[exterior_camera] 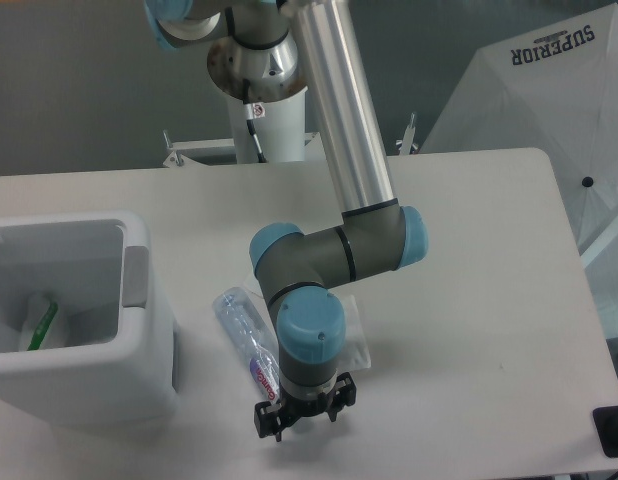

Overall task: Place the trash in the trash can
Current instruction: 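Lower the gripper onto the bottle and close on it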

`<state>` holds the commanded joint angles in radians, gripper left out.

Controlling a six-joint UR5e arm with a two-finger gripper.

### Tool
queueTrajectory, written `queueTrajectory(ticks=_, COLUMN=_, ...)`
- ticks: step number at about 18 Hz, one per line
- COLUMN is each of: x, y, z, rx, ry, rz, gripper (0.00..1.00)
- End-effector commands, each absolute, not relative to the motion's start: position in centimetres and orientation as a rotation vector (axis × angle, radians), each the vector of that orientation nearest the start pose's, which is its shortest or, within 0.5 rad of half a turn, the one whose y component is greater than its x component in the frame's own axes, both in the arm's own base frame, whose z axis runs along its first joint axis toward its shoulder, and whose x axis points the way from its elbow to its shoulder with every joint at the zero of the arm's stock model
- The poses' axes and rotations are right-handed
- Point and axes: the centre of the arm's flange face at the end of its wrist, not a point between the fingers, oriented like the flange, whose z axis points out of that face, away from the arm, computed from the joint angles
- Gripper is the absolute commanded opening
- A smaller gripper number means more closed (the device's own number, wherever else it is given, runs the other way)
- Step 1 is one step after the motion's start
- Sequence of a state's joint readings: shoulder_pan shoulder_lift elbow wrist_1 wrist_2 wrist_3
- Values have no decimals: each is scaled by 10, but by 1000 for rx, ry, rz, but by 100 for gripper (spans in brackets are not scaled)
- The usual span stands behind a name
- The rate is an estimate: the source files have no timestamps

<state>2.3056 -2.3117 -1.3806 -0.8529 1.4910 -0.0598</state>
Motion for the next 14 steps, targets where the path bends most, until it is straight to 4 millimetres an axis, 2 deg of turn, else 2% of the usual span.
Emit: queueTrajectory(ticks=14, x=-372, y=644, z=184, rx=-2756, ry=-1115, rz=-37, gripper=59)
